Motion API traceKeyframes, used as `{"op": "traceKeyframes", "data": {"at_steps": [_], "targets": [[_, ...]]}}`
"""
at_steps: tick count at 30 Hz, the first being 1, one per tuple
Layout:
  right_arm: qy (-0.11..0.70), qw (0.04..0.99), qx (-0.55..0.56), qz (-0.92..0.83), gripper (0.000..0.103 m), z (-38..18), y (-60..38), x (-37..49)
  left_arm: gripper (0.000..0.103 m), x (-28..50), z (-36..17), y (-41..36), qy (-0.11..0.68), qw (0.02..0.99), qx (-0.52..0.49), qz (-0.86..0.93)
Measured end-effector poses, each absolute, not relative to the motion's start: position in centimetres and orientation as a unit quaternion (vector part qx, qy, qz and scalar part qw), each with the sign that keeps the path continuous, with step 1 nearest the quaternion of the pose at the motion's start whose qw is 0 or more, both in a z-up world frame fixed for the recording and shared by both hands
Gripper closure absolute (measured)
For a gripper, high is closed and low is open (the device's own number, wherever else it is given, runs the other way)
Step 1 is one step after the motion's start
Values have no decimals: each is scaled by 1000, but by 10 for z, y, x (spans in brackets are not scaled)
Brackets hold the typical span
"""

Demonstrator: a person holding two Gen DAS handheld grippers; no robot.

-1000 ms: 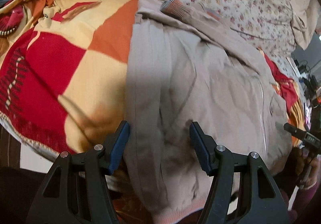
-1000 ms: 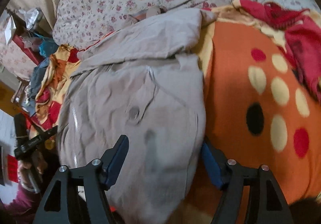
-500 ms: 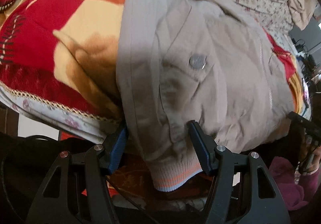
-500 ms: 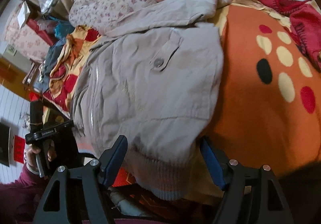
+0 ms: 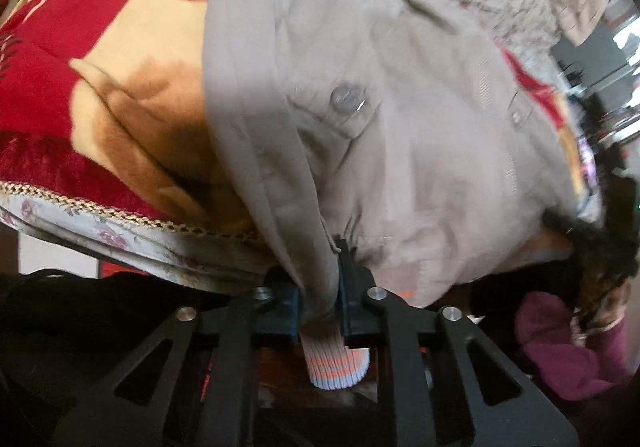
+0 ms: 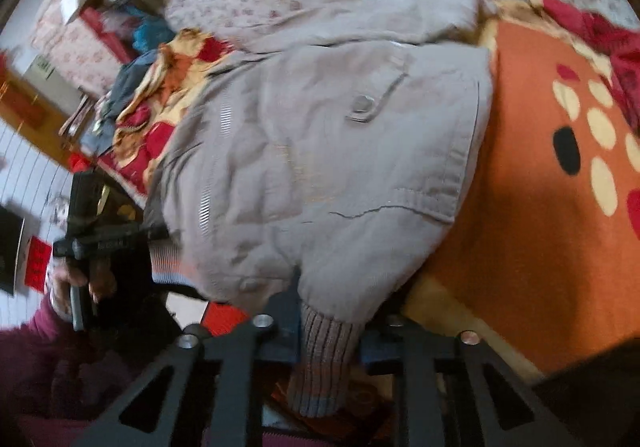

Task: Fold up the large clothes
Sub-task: 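Grasp the ribbed hem with the left gripper while the right gripper grasps the hem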

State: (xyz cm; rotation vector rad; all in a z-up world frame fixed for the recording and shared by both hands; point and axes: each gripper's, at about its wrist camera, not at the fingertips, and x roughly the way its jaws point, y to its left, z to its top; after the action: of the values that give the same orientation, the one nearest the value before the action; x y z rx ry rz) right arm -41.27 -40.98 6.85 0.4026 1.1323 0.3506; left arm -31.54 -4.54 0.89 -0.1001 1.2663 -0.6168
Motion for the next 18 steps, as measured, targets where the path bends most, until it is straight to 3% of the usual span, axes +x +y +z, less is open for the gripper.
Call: {"op": "traceKeyframes", "data": {"at_steps": [5,11,18], "targets": [[550,787,175,220,91,79,-383,-440,92,-324,42,-21,547,779,-63,-301],[577,758,197,233,92,52,-363,-452,92,-319,31,-17,561,775,-64,-282],[521,776,253,249,92,87,-384,-445,92,-310,57,-14,532,781,-111,-308]]}}
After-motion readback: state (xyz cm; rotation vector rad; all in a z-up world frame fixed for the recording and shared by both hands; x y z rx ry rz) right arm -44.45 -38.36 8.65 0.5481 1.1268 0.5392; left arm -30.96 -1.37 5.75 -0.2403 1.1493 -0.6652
